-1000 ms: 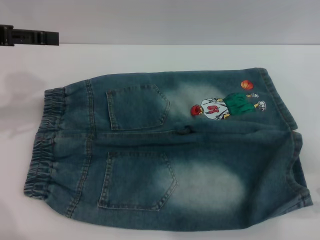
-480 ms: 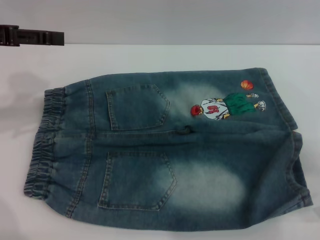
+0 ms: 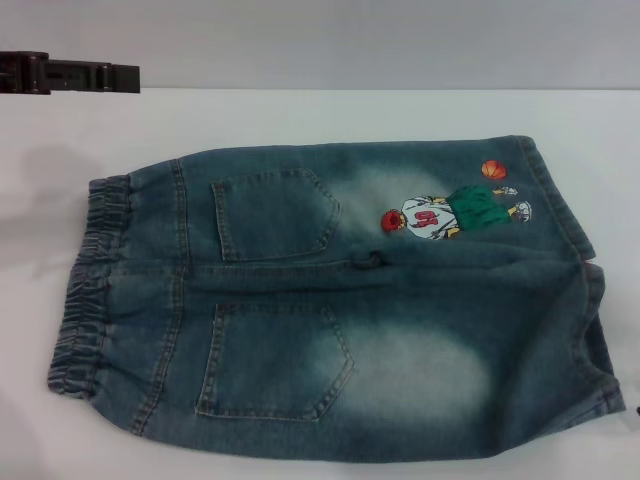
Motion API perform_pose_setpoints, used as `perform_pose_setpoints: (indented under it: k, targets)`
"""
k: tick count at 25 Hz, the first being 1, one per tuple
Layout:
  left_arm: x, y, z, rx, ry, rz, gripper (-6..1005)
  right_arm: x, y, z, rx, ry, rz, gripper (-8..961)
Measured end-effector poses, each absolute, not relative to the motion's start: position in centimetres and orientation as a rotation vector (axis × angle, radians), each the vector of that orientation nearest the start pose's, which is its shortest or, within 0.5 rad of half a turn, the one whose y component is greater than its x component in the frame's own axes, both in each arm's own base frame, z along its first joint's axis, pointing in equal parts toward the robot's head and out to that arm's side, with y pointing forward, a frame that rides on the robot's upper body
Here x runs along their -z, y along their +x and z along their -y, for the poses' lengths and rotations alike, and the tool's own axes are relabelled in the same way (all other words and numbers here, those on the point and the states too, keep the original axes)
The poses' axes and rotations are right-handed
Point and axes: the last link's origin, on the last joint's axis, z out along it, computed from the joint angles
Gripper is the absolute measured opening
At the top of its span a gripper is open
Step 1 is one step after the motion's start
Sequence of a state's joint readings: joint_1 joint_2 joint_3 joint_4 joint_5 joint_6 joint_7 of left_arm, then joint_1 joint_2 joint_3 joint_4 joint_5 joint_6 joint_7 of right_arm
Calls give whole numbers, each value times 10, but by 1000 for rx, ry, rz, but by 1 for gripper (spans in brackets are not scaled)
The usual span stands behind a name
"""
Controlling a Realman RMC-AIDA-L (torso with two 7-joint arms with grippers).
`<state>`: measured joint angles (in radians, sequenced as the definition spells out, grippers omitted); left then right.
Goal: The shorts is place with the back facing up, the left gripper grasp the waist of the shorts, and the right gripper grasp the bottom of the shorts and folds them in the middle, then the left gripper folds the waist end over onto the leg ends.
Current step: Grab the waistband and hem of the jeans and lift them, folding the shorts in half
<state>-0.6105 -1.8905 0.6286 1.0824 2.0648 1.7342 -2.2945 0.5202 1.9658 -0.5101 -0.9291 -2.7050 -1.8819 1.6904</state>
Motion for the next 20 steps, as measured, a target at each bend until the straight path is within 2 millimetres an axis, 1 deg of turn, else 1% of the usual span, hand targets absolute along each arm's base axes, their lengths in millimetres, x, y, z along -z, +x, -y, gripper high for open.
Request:
perform_pose_setpoints:
  k: [9,20]
  targets:
    - [-148,-218,-372,589,-2497,1192,776,-74,327,-285,174,-2867,-1097,507]
    - [-148,-216,-372,595,-2496,1212,771,-72,321,-292,195,-2884,-1053,506]
